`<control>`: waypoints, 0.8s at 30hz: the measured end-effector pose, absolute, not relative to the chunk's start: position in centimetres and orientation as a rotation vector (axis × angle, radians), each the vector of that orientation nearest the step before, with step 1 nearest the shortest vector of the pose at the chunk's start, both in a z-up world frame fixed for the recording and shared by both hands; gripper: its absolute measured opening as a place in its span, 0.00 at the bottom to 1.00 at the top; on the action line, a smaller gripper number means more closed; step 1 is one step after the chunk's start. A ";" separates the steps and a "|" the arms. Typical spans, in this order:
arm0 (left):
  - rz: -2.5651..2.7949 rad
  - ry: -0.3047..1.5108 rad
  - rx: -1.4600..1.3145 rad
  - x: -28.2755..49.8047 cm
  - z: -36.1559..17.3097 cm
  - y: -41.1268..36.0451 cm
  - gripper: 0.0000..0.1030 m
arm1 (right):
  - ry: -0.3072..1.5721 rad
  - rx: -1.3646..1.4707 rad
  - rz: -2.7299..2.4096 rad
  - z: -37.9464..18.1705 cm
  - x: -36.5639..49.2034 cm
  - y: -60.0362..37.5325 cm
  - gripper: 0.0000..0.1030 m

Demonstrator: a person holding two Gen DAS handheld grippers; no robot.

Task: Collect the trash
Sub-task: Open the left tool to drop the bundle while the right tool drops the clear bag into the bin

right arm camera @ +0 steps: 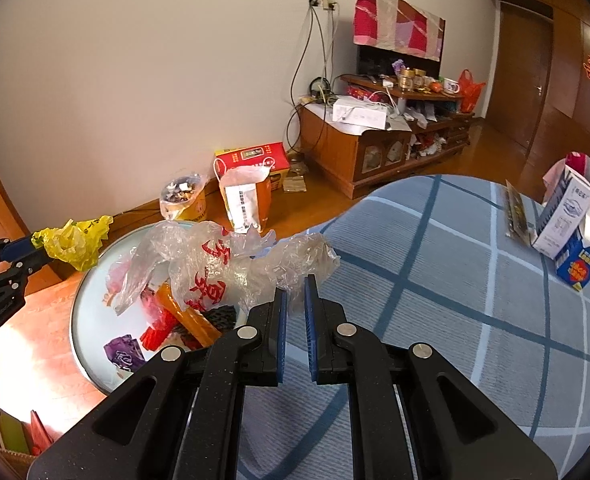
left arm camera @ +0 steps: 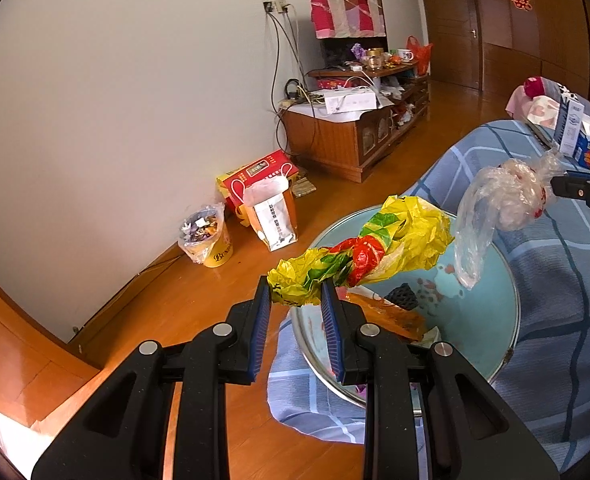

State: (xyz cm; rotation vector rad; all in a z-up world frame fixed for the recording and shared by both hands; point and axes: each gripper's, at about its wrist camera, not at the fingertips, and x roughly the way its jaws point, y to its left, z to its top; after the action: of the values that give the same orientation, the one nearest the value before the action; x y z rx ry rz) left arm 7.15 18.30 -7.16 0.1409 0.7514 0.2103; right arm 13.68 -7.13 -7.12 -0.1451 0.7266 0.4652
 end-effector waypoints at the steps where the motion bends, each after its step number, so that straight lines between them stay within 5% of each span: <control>1: 0.211 0.751 0.139 7.1 -7.1 18.4 0.25 | 0.726 -0.146 0.468 -7.1 13.7 -7.0 0.09; 4: 0.213 0.748 0.128 7.0 -7.1 18.6 0.26 | 0.722 -0.138 0.496 -6.9 13.6 -6.5 0.10; 8: 0.210 0.739 0.120 7.0 -7.0 18.5 0.35 | 0.718 -0.111 0.535 -7.0 13.6 -6.4 0.44; 9: 0.209 0.734 0.117 6.8 -6.9 18.5 0.46 | 0.716 -0.109 0.536 -7.0 13.5 -6.3 0.45; 18: 0.202 0.678 0.087 5.9 -5.7 17.6 0.80 | 0.678 -0.048 0.518 -5.7 11.6 -8.2 0.56; 24: 0.183 0.616 0.068 4.7 -4.0 16.7 0.83 | 0.602 -0.045 0.462 -4.2 9.0 -10.2 0.60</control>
State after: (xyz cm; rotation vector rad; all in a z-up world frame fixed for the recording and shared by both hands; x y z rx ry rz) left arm 4.70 16.71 -3.99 0.0683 0.6157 0.1830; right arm 9.01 -10.19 -4.22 -0.0448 0.6019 0.4619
